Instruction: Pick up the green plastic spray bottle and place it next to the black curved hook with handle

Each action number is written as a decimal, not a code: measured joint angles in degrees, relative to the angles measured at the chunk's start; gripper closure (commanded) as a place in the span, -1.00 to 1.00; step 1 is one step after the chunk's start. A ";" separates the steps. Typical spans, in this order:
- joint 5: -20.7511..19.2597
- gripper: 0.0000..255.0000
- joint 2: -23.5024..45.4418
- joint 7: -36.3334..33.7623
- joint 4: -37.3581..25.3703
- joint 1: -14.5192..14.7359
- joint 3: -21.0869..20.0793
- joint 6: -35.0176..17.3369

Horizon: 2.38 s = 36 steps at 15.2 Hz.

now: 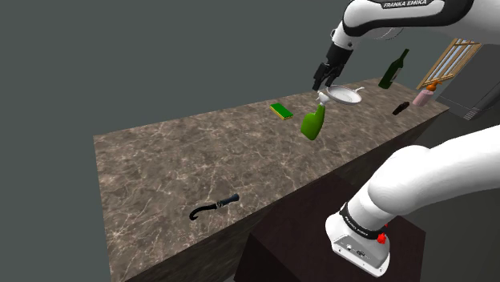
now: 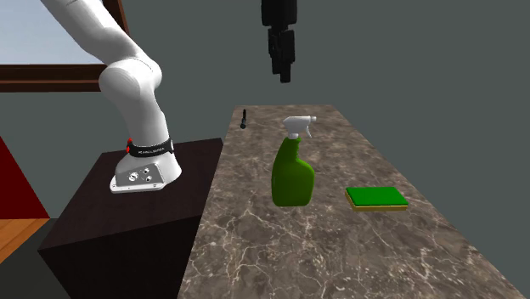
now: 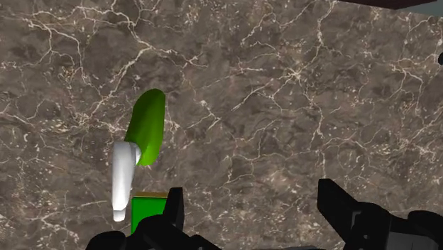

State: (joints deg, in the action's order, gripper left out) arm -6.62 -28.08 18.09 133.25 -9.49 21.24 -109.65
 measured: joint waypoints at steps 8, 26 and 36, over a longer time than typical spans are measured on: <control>2.03 -1.00 12.07 10.22 -5.39 -1.11 9.17 -6.32; 3.70 1.00 16.16 12.61 -2.68 -0.96 10.99 -12.76; 3.47 1.00 15.63 12.28 -3.87 -0.96 10.75 -11.09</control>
State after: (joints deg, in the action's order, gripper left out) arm -3.15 -12.45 30.38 129.37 -10.45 31.98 -120.74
